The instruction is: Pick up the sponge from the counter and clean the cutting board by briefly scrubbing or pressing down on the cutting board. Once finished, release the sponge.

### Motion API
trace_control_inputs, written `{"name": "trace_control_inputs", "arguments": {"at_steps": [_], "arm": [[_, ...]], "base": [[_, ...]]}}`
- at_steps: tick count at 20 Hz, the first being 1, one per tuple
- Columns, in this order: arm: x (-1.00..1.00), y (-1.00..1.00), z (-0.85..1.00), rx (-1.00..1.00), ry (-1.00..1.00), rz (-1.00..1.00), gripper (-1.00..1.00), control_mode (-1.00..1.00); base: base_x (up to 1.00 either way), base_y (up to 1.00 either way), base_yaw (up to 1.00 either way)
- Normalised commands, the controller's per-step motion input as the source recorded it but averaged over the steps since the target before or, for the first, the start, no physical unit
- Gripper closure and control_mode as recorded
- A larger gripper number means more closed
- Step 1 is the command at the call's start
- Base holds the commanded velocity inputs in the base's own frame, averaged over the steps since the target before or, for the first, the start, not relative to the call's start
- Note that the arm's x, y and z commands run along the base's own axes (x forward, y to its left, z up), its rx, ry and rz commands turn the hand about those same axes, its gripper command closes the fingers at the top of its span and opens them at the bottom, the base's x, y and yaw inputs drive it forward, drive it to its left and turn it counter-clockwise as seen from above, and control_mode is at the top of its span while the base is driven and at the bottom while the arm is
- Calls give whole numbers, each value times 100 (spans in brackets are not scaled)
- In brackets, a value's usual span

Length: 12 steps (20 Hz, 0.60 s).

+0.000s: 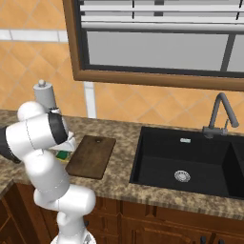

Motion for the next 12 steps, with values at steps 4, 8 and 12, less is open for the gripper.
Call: {"name": "trace_control_inputs", "arguments": {"at_steps": [4,8,12], "arm": [[6,53,0,3,0,-1,-100,-100],[0,-26,-6,0,0,0,-100,-100],[0,2,0,0,0,0,-100,-100]], "base": [[0,0,0],[0,0,0],[0,0,0]]}}
